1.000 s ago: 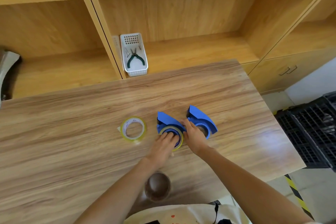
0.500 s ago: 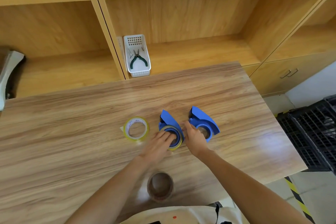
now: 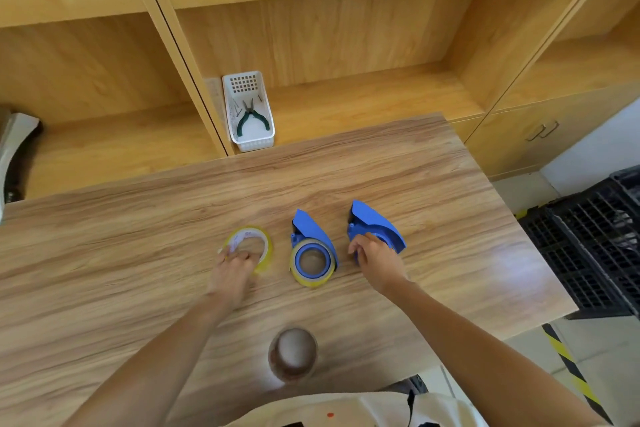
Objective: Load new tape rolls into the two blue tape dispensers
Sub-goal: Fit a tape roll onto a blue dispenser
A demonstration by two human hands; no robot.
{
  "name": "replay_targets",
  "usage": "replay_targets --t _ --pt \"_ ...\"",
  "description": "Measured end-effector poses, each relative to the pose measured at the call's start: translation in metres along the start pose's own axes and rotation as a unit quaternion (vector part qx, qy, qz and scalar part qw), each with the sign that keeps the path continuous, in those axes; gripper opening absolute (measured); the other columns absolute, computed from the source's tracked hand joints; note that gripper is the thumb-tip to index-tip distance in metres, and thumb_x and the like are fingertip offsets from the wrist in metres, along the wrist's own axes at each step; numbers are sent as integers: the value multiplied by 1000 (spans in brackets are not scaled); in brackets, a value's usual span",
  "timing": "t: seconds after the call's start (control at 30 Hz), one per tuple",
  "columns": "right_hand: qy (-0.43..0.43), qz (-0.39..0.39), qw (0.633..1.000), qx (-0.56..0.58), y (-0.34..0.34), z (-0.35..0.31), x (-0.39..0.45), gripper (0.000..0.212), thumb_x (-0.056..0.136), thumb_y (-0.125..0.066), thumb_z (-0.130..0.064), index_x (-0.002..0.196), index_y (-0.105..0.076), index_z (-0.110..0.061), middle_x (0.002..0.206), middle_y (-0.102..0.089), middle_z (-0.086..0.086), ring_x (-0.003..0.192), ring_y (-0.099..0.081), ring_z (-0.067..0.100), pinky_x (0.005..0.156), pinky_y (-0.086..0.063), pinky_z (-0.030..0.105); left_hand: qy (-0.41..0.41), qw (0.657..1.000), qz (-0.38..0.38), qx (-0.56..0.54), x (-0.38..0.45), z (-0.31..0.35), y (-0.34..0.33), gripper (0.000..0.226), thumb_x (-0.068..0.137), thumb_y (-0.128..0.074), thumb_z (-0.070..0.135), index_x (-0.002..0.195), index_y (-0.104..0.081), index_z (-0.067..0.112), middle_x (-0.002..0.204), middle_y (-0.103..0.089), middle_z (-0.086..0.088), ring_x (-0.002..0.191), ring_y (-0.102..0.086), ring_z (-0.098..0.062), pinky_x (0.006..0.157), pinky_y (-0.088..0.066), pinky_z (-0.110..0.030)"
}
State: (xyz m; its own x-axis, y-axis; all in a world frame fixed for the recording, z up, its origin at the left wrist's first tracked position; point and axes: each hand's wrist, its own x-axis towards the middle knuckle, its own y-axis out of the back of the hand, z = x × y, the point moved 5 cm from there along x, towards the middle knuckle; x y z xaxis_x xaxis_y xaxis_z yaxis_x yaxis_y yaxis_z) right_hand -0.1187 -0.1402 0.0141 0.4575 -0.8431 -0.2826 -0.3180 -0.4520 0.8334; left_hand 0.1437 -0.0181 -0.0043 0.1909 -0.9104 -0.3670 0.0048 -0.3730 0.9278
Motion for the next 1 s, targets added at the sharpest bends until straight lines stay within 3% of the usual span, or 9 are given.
replay_targets --t 0.1,0.17,0.27,0.33,0.4,0.53,0.7,0.87,1.0 --pt "-4 4 1000 18 8 14 0 24 96 -39 -13 100 -59 -25 107 -61 -5 81 -62 24 65 -52 41 23 999 42 -24 -1 0 11 66 82 -60 1 143 -43 19 132 -62 -6 128 -52 -27 116 -23 -36" --pt "-1 8 1000 26 17 22 3 26 96 -37 -14 103 -58 -27 112 -61 -7 89 -63 24 72 -54 43 43 995 78 -54 -3 4 23 62 78 -68 3 137 -52 14 129 -65 -9 121 -58 -31 110 -36 -39" --pt "2 13 999 34 37 36 11 25 95 -37 -16 107 -56 -29 115 -60 -8 96 -63 25 78 -52 42 53 989 112 -81 -2 24 48 44 78 -74 11 120 -64 11 114 -70 -13 103 -66 -36 83 -54 -42" --pt "5 17 999 28 46 41 16 23 98 -36 -23 109 -55 -29 114 -60 -5 96 -63 28 77 -50 40 30 986 142 -84 1 40 67 33 79 -75 18 110 -65 12 104 -72 -11 89 -69 -35 66 -56 -39" --pt "10 4 1000 24 57 48 23 19 99 -36 -29 106 -53 -28 111 -60 -3 95 -62 30 77 -50 41 -11 981 181 -74 6 66 87 28 76 -79 22 99 -66 13 96 -73 -8 79 -70 -31 62 -54 -35" --pt "17 -18 999 33 72 66 36 12 94 -48 -36 102 -53 -28 109 -62 -1 98 -62 29 79 -51 43 -87 970 223 -34 14 135 117 32 70 -82 29 95 -68 15 85 -72 -2 74 -71 -24 63 -54 -30" --pt "21 -14 997 72 77 85 43 9 90 -56 -27 99 -57 -26 105 -66 2 95 -64 30 77 -52 40 -156 975 156 -18 27 209 110 28 69 -78 32 88 -65 17 82 -70 1 74 -70 -22 63 -52 -29" --pt "11 -28 997 72 77 100 45 14 95 -49 -37 99 -56 -25 107 -67 4 96 -63 29 79 -51 39 -148 987 61 -18 27 251 86 36 94 -52 30 124 -52 9 124 -61 -9 113 -59 -30 91 -45 -41" --pt "9 -57 995 76 78 102 45 19 97 -47 -38 104 -56 -23 112 -67 5 102 -62 30 85 -50 41 -126 991 31 -16 31 258 79 38 96 -47 26 130 -47 10 133 -57 -10 120 -55 -29 95 -42 -41"
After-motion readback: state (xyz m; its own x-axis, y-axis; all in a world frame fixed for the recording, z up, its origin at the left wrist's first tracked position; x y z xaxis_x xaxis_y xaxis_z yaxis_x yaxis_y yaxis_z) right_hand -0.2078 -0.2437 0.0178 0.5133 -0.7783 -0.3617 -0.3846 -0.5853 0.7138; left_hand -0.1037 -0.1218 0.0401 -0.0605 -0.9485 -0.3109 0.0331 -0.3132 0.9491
